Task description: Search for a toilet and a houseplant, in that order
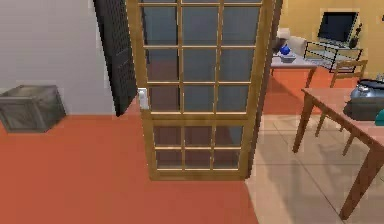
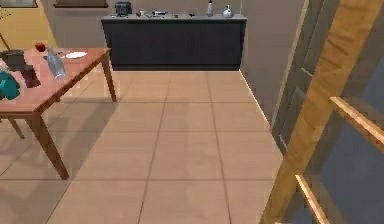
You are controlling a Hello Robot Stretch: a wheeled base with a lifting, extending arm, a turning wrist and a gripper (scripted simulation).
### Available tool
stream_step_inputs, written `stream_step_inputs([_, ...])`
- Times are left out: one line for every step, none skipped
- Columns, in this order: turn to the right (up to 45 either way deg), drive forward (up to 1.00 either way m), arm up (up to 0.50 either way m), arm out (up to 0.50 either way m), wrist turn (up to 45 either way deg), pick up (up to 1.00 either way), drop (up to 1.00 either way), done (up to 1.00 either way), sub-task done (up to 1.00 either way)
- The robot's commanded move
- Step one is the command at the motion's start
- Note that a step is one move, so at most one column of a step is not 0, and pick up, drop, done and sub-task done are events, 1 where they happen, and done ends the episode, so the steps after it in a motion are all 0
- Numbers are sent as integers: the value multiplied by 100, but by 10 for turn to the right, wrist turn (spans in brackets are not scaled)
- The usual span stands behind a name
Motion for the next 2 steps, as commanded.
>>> stream_step_inputs([90, 0, 0, 0, 0, 0, 0, 0, 0])
stream_step_inputs([0, 30, 0, 0, 0, 0, 0, 0, 0])
